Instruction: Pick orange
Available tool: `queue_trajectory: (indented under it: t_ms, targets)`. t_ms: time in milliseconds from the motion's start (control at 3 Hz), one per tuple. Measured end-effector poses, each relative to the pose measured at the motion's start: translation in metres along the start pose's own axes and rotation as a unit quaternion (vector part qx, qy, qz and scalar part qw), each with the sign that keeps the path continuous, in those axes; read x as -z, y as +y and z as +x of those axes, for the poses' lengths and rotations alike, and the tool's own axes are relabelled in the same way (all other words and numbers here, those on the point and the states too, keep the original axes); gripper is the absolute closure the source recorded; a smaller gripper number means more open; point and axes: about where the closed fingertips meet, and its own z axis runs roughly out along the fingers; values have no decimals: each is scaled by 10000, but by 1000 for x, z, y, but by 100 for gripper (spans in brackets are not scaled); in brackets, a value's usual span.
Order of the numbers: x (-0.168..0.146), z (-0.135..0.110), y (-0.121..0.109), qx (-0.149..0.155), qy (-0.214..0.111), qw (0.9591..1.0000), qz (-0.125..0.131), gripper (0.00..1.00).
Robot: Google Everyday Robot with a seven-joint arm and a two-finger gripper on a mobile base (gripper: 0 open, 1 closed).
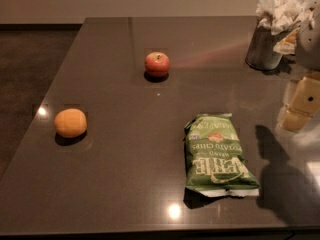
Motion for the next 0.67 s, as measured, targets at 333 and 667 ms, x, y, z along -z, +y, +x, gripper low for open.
queue_trajectory:
  t_ms: [333, 667]
  targets:
    - [0, -1, 0, 2, -5, 10000, 9, 0]
    - [-2, -23, 0, 224, -237, 9995, -41, 0]
